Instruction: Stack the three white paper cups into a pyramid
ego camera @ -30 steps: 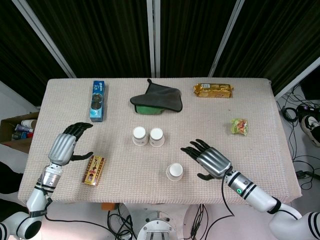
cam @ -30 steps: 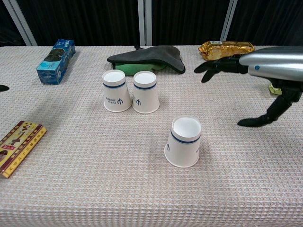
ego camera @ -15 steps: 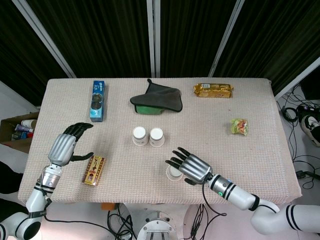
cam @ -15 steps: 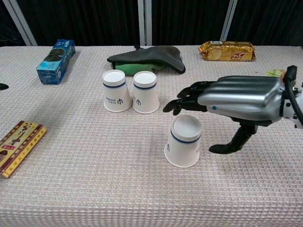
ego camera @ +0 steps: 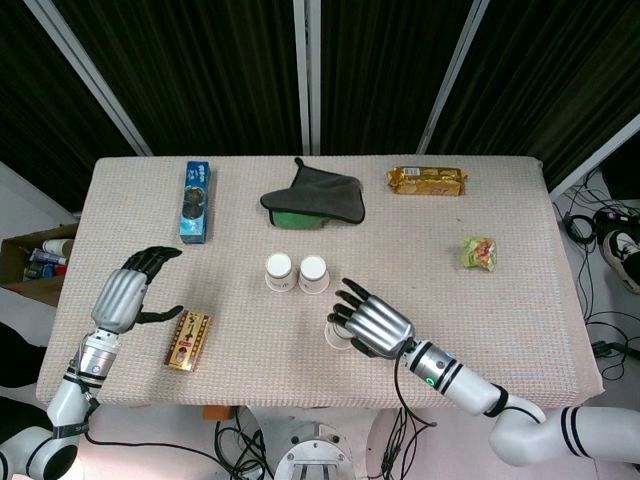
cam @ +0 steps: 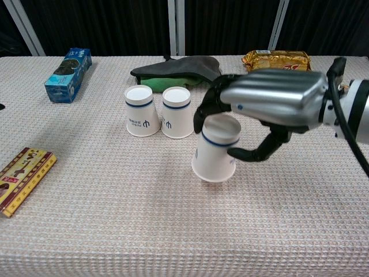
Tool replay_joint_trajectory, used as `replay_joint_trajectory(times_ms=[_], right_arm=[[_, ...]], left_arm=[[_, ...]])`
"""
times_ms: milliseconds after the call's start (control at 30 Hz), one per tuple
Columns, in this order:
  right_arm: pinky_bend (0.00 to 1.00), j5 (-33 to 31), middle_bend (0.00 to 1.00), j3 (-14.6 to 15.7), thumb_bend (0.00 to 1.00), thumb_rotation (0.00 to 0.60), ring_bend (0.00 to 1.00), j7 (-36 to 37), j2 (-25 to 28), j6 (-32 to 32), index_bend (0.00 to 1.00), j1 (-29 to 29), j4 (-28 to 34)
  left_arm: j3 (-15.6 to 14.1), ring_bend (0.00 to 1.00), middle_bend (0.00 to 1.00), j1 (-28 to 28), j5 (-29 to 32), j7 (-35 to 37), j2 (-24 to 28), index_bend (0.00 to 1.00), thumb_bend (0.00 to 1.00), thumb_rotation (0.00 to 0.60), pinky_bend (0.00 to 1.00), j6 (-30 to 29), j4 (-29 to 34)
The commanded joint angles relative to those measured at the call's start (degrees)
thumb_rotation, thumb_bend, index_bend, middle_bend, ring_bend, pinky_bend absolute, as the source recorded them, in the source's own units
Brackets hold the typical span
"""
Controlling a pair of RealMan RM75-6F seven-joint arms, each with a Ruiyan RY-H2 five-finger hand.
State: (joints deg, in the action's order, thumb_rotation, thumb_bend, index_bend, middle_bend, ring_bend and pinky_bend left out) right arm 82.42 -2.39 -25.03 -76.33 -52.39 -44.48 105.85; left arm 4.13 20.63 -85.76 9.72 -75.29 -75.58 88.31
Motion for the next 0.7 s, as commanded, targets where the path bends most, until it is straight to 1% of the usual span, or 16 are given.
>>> replay_joint_trajectory(times_ms=[33, 100, 167, 233, 300, 400, 533, 700], right_arm=[[0.05, -1.79, 0.32, -4.63, 0.4, 0.6, 0.11, 0.37, 2.59, -0.75, 0.38, -1.51, 2.66], [0.05, -4.82, 0.32, -7.53, 0.4, 0.6, 0.11, 0.03, 3.27, 0.35, 0.38, -3.22, 3.32], [0.05, -9.71, 0.32, -10.74, 0.4, 0.6, 0.11, -1.79, 3.66, 2.42, 0.38, -5.94, 3.19], [0.05, -15.42, 0.32, -12.99, 0.4, 0.6, 0.11, -5.41, 3.46, 4.7, 0.38, -9.26, 2.06], [0.05, -21.59, 0.32, -14.24, 0.4, 0.6, 0.11, -9.17, 2.51, 6.24, 0.38, -12.64, 0.77], [0.05, -29.34, 0.31, -14.5, 0.4, 0.6, 0.11, -14.79, 0.34, 6.48, 0.38, -17.23, -1.46], [0.05, -37.9, 0.31, -14.13, 0.4, 0.6, 0.11, -19.36, -2.82, 5.95, 0.38, -22.37, -4.58], [0.05, -44.4, 0.31, -13.49, 0.4, 0.6, 0.11, -21.19, -6.06, 5.67, 0.38, -26.78, -7.86]], left_arm=[[0.0, 0.13, 0.17, 0.02, -0.18, -0.08, 0.09, 0.17, 0.14, 0.6, 0.18, -0.05, 0.16], [0.02, 0.13, 0.17, -0.02, -0.27, -0.24, 0.17, 0.17, 0.14, 0.6, 0.18, -0.14, 0.33], [0.0, 0.13, 0.17, -0.09, -0.22, -0.36, 0.26, 0.17, 0.14, 0.6, 0.18, -0.14, 0.53], [-0.04, 0.13, 0.17, -0.18, -0.21, -0.34, 0.3, 0.17, 0.14, 0.6, 0.18, -0.15, 0.73], [-0.19, 0.13, 0.17, -0.3, -0.27, -0.31, 0.25, 0.17, 0.14, 0.6, 0.18, -0.18, 0.72], [-0.31, 0.13, 0.17, -0.49, -0.14, 0.0, 0.02, 0.17, 0.14, 0.6, 0.18, -0.14, 0.48], [-0.49, 0.13, 0.17, -0.61, -0.1, 0.57, -0.3, 0.17, 0.14, 0.6, 0.18, 0.07, -0.16], [-0.63, 0.13, 0.17, -0.84, -0.13, 1.23, -0.63, 0.17, 0.14, 0.6, 0.18, 0.01, -0.99]])
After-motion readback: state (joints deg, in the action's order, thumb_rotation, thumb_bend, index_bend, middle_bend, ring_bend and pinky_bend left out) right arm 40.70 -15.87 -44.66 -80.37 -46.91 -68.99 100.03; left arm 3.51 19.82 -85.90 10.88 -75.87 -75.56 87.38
